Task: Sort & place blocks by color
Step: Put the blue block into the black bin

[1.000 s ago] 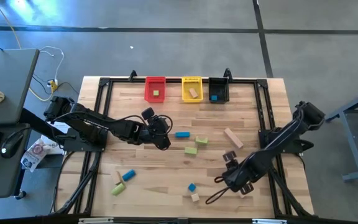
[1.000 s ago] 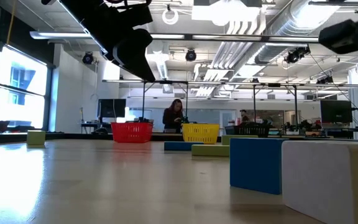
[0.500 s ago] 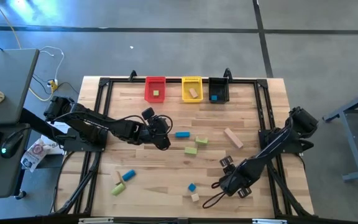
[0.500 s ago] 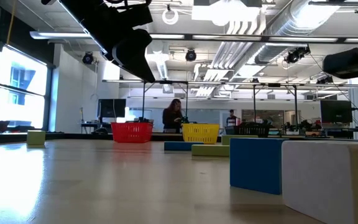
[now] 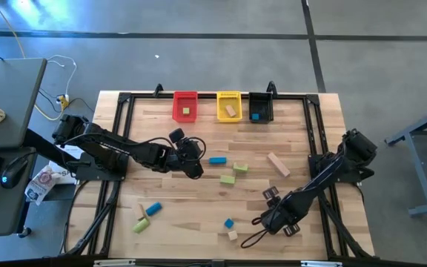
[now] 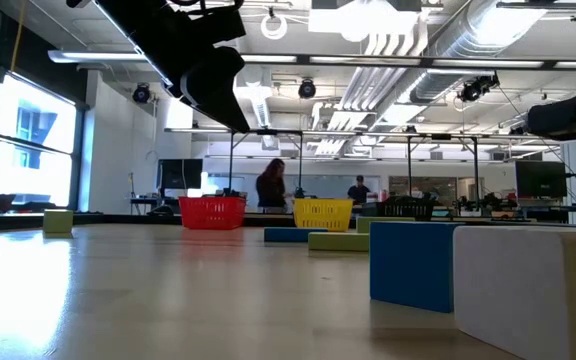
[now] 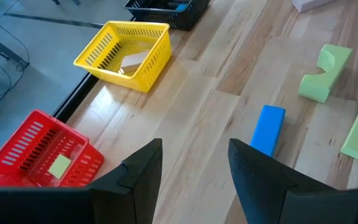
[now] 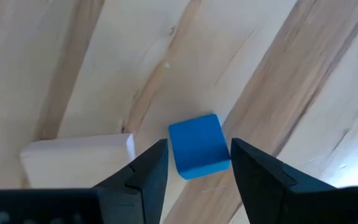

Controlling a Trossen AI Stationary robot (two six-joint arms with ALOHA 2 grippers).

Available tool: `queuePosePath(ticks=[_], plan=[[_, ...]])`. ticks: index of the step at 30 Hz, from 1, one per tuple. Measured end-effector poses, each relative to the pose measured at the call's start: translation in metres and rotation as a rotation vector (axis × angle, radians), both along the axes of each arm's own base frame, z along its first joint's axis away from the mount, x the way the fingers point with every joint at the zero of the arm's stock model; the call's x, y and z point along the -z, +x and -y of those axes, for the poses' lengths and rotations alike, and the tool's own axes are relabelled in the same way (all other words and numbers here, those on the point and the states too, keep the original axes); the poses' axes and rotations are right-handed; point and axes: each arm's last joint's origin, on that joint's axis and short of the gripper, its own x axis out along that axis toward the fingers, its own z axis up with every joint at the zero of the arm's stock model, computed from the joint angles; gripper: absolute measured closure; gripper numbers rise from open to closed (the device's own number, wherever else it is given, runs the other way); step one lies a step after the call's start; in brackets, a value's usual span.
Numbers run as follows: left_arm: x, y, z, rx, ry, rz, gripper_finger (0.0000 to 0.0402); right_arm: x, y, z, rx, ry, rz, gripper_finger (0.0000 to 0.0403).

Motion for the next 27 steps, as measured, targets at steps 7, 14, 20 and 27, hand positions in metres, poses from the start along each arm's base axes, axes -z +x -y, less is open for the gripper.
queuePosePath(ticks=[7,14,20,27], plan=[[0.0,0.0,0.0,0.0,-0.001,0.0,0.0234,0.001,-0.001,0.0,0.013,-0.002,-0.003,0.0241],[0.0,0.0,0.0,0.001,-0.002,0.0,0.0234,0.013,-0.008,0.006,0.077,-0.004,-0.045,0.0241],[0.0,0.0,0.0,0.002,-0.001,-0.001,0.0234,0.013,-0.004,0.004,0.076,0.007,0.016,0.0241],[0.0,0.0,0.0,0.005,-0.006,-0.001,0.0234,0.013,-0.005,0.004,0.073,0.013,0.001,0.025]])
